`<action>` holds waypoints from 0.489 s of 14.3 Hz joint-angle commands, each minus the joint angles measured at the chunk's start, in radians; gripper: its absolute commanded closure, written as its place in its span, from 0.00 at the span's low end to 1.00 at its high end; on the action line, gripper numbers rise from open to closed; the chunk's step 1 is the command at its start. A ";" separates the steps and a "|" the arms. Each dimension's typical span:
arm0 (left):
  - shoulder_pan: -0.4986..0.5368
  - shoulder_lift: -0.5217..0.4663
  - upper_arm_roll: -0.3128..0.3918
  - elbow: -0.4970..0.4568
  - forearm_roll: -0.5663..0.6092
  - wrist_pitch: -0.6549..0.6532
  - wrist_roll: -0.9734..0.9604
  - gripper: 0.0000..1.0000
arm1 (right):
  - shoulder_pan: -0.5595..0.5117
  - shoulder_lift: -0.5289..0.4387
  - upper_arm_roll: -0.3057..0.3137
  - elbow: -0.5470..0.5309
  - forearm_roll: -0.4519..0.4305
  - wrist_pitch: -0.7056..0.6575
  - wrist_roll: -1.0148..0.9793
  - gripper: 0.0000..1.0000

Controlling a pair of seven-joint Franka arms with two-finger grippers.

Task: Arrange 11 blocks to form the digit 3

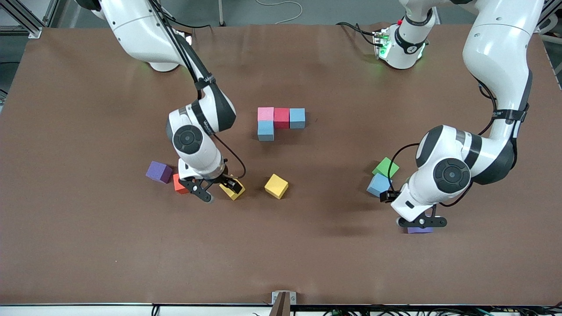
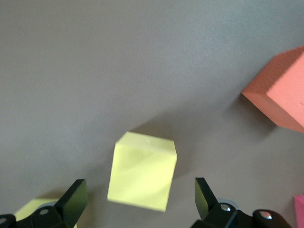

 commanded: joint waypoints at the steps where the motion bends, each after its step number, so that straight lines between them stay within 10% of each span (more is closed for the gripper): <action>1: -0.002 0.004 0.000 0.002 -0.014 -0.004 0.143 0.01 | -0.017 0.048 0.012 0.047 -0.014 -0.014 0.030 0.00; 7: -0.003 0.034 -0.003 -0.022 -0.016 0.037 0.274 0.02 | 0.000 0.089 0.014 0.049 -0.007 -0.004 0.097 0.02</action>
